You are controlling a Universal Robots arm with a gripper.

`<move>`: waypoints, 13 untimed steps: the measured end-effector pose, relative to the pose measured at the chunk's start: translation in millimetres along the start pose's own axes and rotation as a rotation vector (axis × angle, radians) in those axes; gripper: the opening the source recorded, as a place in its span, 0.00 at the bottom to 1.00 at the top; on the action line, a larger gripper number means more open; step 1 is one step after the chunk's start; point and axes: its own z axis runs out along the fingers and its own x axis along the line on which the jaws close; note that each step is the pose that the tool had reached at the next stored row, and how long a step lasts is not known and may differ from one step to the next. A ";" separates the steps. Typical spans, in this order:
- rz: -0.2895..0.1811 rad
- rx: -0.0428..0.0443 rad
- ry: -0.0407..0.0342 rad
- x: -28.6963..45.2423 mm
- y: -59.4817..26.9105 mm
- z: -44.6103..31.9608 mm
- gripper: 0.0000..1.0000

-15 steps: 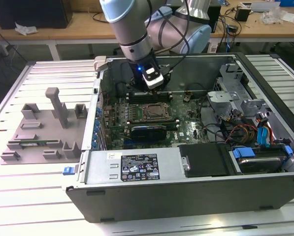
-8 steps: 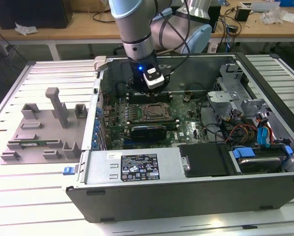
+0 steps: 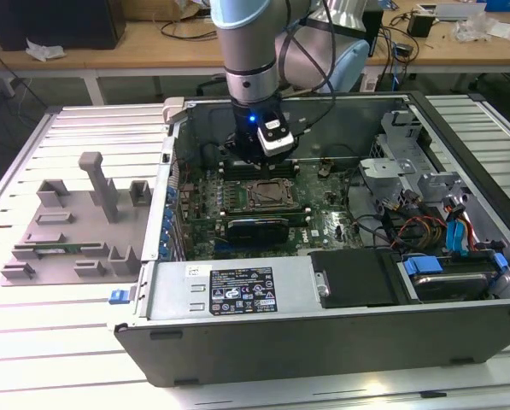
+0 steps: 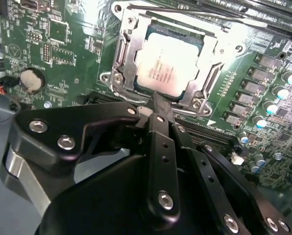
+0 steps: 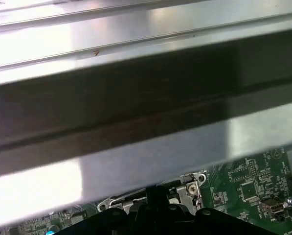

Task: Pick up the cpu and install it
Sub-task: 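Install the first cpu locking lever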

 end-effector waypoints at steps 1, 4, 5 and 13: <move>0.000 0.0031 0.0121 -3.0 0.3 0.4 0.11; 0.001 0.0079 0.0309 -10.6 -1.9 1.1 0.11; 0.001 0.0093 0.0366 -12.0 -3.2 1.2 0.11; -0.004 0.0502 0.0617 -13.6 -6.4 1.1 0.11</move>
